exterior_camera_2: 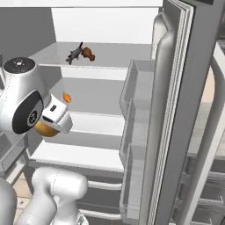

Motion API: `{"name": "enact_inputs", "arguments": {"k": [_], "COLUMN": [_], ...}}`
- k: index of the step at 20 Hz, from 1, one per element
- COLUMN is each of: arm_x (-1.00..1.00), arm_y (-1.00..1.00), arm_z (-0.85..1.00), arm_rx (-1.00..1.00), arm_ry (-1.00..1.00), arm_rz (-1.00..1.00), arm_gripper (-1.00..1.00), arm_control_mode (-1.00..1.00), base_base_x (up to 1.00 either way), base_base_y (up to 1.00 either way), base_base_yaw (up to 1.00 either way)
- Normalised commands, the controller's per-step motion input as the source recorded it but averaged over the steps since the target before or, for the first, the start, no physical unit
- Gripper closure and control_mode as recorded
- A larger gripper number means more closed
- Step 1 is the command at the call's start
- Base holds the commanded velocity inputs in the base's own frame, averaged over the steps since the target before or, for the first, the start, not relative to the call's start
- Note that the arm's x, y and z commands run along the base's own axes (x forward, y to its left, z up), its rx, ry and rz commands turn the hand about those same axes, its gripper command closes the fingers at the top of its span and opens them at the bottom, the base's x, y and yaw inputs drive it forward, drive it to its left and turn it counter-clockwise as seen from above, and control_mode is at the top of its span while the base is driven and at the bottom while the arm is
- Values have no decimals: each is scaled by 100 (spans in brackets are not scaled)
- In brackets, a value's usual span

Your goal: Gather the carrot and potato from the fridge and place them on a tray on the dining counter. Then gather the fish and chicken drumstick from the fridge and place them on the other tray.

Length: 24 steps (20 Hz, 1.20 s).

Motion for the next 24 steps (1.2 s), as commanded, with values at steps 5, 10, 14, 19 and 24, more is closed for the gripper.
{"name": "enact_inputs", "arguments": {"k": [5, 10, 14, 19, 24], "arm_x": [0, 0, 0, 0, 0], "arm_y": [0, 0, 0, 0, 0], "arm_z": [0, 0, 0, 0, 0], "arm_rx": [0, 0, 0, 0, 0], "arm_ry": [0, 0, 0, 0, 0], "arm_rz": [0, 0, 0, 0, 0], "arm_gripper": [100, 100, 100, 100, 100], "arm_control_mode": [100, 100, 100, 100, 100], "base_base_x": [-53, -6, -14, -26, -31], "base_base_y": [31, 43, 24, 12, 23], "base_base_yaw": [-6, -27, -41, -46, -57]}}
